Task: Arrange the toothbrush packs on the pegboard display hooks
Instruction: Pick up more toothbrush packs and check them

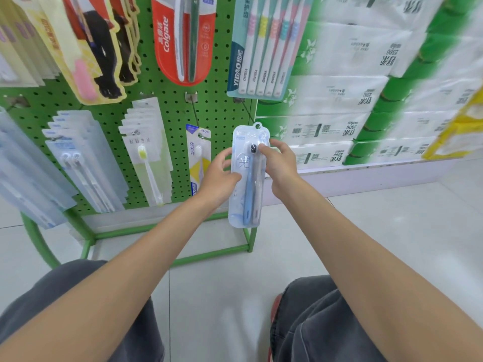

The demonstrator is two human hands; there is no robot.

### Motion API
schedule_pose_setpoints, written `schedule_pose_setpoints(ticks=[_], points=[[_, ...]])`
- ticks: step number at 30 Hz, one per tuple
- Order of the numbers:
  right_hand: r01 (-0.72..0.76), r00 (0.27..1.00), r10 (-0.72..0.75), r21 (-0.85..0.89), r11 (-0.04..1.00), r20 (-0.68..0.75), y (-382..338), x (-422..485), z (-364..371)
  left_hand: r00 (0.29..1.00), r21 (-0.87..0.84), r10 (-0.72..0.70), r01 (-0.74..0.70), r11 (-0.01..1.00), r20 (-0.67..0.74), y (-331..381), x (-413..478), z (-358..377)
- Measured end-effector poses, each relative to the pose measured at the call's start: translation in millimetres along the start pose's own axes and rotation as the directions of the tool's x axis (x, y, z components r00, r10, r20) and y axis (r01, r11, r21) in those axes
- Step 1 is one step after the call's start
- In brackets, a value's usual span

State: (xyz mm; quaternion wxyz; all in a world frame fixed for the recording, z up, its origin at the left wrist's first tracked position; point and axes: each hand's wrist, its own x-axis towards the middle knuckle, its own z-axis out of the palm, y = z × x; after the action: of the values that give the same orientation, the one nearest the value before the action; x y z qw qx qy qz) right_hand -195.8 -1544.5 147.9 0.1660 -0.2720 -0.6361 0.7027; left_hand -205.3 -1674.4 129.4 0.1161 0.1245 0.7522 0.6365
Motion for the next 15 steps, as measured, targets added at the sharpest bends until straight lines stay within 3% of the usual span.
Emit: schedule_pose_setpoints(ticks=[15], points=[[0.121, 0.992, -0.116, -0.134, 0.984, 0.044, 8.4, 39.3, 16.6, 1.0, 0.017, -0.011, 0.011, 1.0, 0.021, -10.0, 40.6, 7.8]])
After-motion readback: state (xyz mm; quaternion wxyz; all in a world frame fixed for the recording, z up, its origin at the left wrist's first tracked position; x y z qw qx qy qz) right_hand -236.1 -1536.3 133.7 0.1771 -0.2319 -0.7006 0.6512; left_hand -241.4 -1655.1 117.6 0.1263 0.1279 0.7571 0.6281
